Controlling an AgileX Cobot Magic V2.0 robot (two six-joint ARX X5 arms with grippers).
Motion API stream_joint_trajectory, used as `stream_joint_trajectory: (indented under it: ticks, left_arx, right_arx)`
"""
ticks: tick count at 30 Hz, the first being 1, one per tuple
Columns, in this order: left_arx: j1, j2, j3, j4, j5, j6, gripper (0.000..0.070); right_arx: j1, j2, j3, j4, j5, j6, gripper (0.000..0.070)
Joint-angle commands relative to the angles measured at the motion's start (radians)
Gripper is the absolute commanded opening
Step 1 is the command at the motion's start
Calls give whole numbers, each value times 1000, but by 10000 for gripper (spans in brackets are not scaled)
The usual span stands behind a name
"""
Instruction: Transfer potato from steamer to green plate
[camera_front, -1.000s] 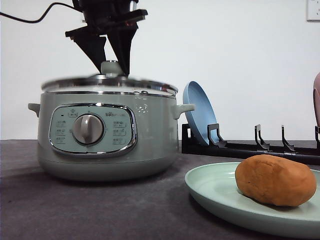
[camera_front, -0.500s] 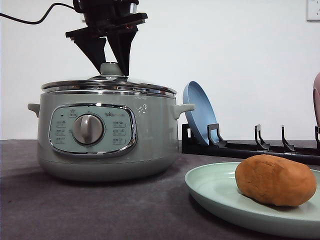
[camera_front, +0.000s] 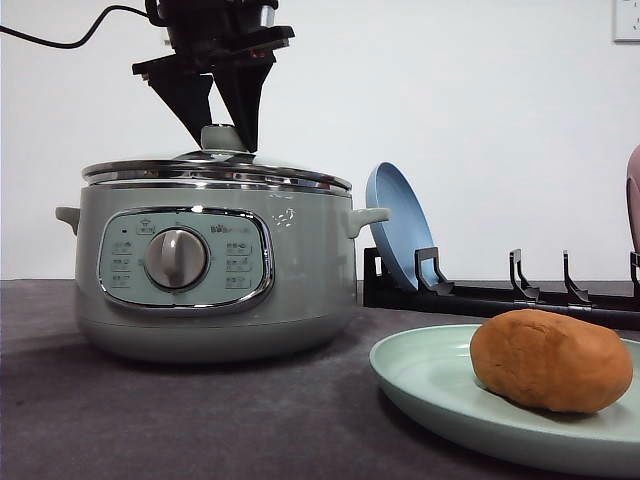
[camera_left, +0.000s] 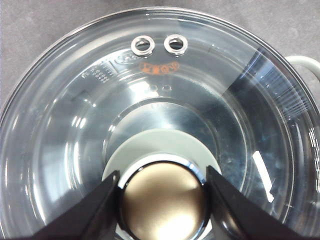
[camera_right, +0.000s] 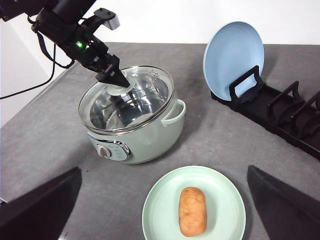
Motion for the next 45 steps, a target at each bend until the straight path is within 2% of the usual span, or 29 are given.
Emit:
stream_joint_trajectory:
  ticks: [1, 11, 15, 16, 17, 22, 24, 25, 34, 40, 45]
  left_arx:
    - [-5, 33, 33, 35, 6, 21, 10]
    - [-9, 56, 33, 10, 13, 16, 12]
    - [-8, 56, 33, 3, 13, -6, 41]
    - [-8, 56, 33, 5, 13, -7, 71]
    - [-8, 56, 34, 7, 13, -14, 134]
    - [-8, 56, 35, 12, 14, -29, 522]
    - [-8, 51, 35, 12, 13, -30, 648]
    - [-8, 48, 35, 12, 13, -32, 682]
    - [-8, -48, 35, -9, 13, -32, 700]
    - [-9, -171, 35, -64, 16, -31, 700]
    - [-8, -280, 32, -76, 52, -23, 700]
  right_arx:
    - [6, 6, 17, 6, 4, 11, 700]
    - [6, 6, 17, 6, 5, 10, 700]
    - [6, 6, 17, 6, 5, 10, 700]
    - [6, 6, 17, 6, 5, 10, 700]
    - [6, 6, 17, 6, 5, 9, 700]
    - [6, 6, 17, 6, 5, 7, 700]
    - [6, 6, 17, 6, 5, 7, 700]
    - [6, 6, 17, 6, 5, 6, 700]
    - [6, 6, 17, 5, 5, -3, 700]
    - [6, 6, 17, 4, 5, -19, 700]
    - [6, 6, 16, -8, 5, -44, 700]
